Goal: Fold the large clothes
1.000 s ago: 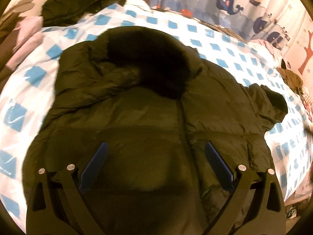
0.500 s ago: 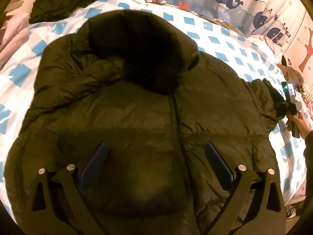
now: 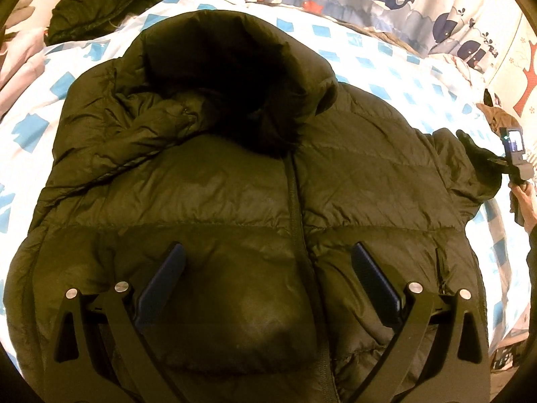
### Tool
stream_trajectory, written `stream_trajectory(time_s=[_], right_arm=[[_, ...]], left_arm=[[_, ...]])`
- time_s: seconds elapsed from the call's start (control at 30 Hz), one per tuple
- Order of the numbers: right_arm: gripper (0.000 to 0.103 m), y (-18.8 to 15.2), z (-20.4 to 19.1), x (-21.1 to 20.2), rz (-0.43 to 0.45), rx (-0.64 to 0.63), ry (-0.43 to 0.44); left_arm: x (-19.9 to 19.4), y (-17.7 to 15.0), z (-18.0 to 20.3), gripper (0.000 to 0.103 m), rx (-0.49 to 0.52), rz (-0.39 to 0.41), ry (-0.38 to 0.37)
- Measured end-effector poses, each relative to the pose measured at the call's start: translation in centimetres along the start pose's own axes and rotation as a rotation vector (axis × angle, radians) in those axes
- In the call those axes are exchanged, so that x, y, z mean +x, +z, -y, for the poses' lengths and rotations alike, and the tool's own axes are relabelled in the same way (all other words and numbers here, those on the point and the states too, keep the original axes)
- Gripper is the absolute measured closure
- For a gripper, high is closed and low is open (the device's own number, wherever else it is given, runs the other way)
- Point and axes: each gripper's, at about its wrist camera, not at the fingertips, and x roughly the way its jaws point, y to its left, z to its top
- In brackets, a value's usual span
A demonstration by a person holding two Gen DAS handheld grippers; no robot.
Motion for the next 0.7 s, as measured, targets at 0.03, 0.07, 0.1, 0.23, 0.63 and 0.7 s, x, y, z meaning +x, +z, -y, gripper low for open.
stream_trajectory(time_s=[0.03, 0.07, 0.1, 0.23, 0.63, 0.7], right_arm=[[0.082, 0.2, 0.7, 0.6, -0.014, 0.045, 0.04], [0.094, -0.6, 1.3, 0.2, -0.008, 0.092, 0.088], [0.097, -1.0, 2.6, -0.2, 0.013, 0.168, 0.137], [0.099, -3.8, 11.4, -2.4, 0.182, 0.584, 0.349], [0.031, -22.8, 22.9, 2.4, 0.124, 1.45, 0.404], [0.031, -22.9, 21.7, -0.7, 0.194, 1.39, 0.379]], left_arm=[[0.0, 0.0, 0.0, 0.008, 0.002, -0.001, 0.001], [0.0, 0.0, 0.0, 0.008, 0.003, -0.001, 0.001], [0.0, 0.0, -0.1, 0.008, 0.002, -0.001, 0.0], [-0.7, 0.2, -0.3, 0.008, -0.018, 0.031, -0.025], [-1.6, 0.1, -0.2, 0.008, -0.002, 0.062, -0.038], [-2.2, 0.2, -0.3, 0.008, 0.01, 0.086, -0.032]])
